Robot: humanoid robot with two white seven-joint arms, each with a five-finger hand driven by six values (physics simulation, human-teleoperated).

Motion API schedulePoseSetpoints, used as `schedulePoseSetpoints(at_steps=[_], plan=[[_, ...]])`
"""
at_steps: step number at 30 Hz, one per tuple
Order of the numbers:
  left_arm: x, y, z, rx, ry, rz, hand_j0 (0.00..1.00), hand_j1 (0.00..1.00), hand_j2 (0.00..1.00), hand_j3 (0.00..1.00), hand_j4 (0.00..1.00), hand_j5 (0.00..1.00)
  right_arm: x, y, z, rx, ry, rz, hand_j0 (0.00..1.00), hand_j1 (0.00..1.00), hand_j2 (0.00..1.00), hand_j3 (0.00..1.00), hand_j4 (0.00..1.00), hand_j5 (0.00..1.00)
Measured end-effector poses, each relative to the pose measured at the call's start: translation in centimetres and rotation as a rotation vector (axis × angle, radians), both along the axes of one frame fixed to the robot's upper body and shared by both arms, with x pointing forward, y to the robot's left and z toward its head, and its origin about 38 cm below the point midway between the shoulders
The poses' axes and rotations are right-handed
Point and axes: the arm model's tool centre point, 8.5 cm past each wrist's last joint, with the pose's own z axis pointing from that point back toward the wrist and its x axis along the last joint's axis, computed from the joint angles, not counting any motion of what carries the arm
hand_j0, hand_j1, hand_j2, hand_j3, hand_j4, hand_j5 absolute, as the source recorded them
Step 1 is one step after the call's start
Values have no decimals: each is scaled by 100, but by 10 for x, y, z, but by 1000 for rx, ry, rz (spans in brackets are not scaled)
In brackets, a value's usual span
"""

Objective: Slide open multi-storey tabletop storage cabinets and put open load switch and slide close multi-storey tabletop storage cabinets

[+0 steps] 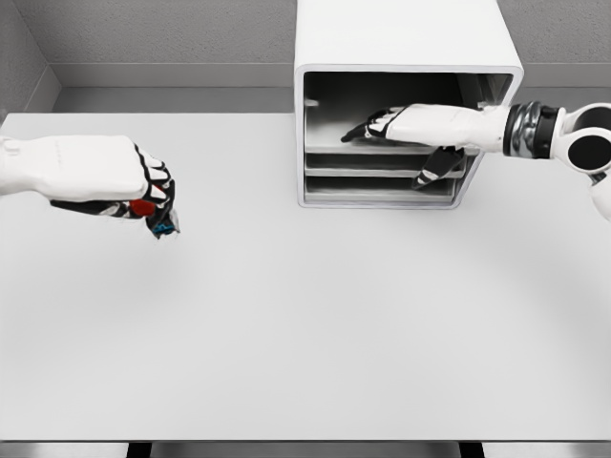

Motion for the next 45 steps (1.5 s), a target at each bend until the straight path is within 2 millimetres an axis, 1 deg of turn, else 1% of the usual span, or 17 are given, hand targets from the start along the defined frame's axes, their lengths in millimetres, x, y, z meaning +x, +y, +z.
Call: schedulePoseSetpoints(at_steps=[2, 3, 5, 7, 12, 14, 21, 24, 28, 31, 34, 41, 42, 43, 45], plan=[[1, -6, 2, -10, -6, -13, 34, 34, 34, 34, 34, 34, -2, -1, -1, 3, 4, -1, 100, 100, 100, 100, 100, 100], [2, -8, 5, -15, -10, -19, 34, 34, 34, 34, 34, 34, -5, -4, -8, 3, 16, -5, 100, 100, 100, 100, 100, 100], [2, -10, 8, -26, -16, -24, 34, 34, 34, 34, 34, 34, -10, -5, -8, -17, 5, 8, 100, 100, 100, 100, 100, 100], [3, -12, 14, -40, -30, -29, 34, 34, 34, 34, 34, 34, -14, -2, -5, -17, -5, 34, 100, 100, 100, 100, 100, 100], [5, -19, 27, -76, -58, -47, 34, 34, 34, 34, 34, 34, -25, 0, 1, -26, -25, 75, 100, 100, 100, 100, 100, 100], [6, -22, 35, -86, -77, -54, 35, 35, 35, 35, 35, 35, -30, -1, -2, -24, -19, 79, 100, 100, 100, 100, 100, 100], [9, -45, 45, -136, -104, -110, 34, 34, 34, 34, 34, 34, -37, -13, -5, -45, -15, 74, 100, 100, 100, 100, 100, 100], [10, -56, 52, -150, -123, -138, 35, 35, 35, 35, 35, 35, -40, -17, -5, -50, -16, 71, 100, 100, 100, 100, 100, 100], [11, -67, 57, -165, -133, -166, 34, 34, 34, 34, 34, 34, -45, -19, -2, -58, -25, 80, 100, 100, 100, 100, 100, 100], [11, -72, 60, -171, -141, -179, 34, 34, 34, 34, 34, 34, -54, -22, -8, -59, -15, 81, 100, 100, 100, 100, 100, 100], [11, -77, 63, -176, -149, -190, 34, 34, 34, 34, 34, 34, -59, -26, -5, -62, -27, 87, 100, 100, 100, 100, 100, 100], [11, -85, 65, -185, -154, -211, 35, 35, 35, 35, 35, 35, -66, -28, 5, -62, -52, 100, 100, 100, 100, 100, 100, 100], [11, -88, 67, -188, -157, -219, 35, 35, 35, 35, 35, 35, -71, -31, -1, -59, -38, 95, 100, 100, 100, 100, 100, 100], [11, -91, 66, -191, -156, -226, 35, 35, 35, 35, 35, 35, -73, -33, -2, -60, -40, 94, 100, 100, 100, 100, 100, 100], [11, -99, 65, -197, -155, -243, 35, 35, 35, 35, 35, 35, -75, -37, 6, -53, -61, 89, 100, 100, 100, 100, 100, 100]])
